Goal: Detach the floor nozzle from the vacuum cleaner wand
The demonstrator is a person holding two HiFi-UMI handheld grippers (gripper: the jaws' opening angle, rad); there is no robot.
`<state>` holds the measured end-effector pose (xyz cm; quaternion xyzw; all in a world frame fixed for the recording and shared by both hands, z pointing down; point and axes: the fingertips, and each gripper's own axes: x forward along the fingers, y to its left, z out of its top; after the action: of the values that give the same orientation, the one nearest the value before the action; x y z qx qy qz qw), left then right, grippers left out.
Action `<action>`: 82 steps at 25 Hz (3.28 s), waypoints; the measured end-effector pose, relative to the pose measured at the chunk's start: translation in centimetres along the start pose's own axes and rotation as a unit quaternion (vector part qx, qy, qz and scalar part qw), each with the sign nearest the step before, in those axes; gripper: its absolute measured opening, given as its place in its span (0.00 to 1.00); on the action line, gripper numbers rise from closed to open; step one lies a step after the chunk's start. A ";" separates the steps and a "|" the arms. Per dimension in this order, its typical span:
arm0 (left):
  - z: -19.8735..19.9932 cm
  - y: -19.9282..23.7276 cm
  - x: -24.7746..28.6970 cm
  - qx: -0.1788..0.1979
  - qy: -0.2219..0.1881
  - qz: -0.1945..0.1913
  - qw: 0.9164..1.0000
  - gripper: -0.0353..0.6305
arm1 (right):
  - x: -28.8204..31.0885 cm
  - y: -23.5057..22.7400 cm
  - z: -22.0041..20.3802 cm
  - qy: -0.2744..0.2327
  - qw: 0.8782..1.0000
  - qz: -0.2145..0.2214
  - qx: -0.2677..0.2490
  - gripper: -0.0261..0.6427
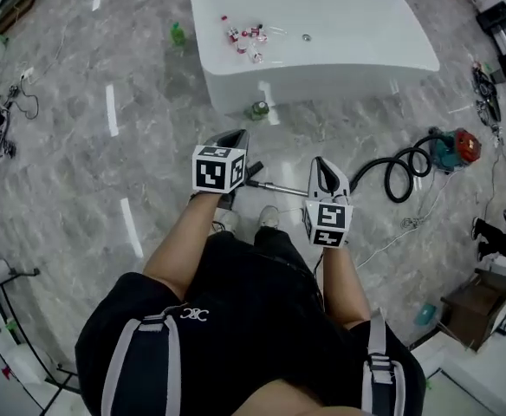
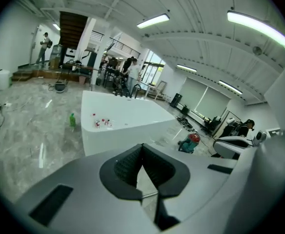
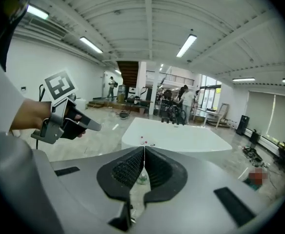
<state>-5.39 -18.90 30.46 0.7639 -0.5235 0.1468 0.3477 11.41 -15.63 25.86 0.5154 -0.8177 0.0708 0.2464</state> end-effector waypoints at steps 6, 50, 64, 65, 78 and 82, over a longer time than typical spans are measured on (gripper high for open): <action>-5.3 4.5 4.7 -0.048 0.032 0.066 0.996 0.07 | 7.2 -0.3 -8.4 0.063 0.994 0.085 0.002 0.06; -60.1 21.6 36.3 -0.286 0.159 0.049 0.944 0.18 | 37.9 12.4 -84.6 0.395 0.773 0.357 -0.345 0.35; -49.5 19.6 35.1 -0.403 -0.008 0.091 0.911 0.42 | 27.9 15.8 -64.8 0.297 0.814 0.431 -0.252 0.35; -49.3 19.7 34.8 -0.399 -0.014 0.096 0.912 0.42 | 27.2 16.1 -64.6 0.301 0.814 0.435 -0.242 0.35; -48.7 15.2 34.0 -0.340 0.015 -0.007 0.940 0.26 | 27.2 18.0 -68.1 0.251 0.815 0.456 -0.254 0.18; -47.2 14.9 33.2 -0.311 0.014 -0.027 0.950 0.26 | 27.1 18.5 -66.8 0.237 0.814 0.465 -0.255 0.18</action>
<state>1.36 -12.90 89.40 0.6297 -0.5172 -0.0226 0.5792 7.81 -4.38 99.33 -0.0396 -0.8650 0.0861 0.4927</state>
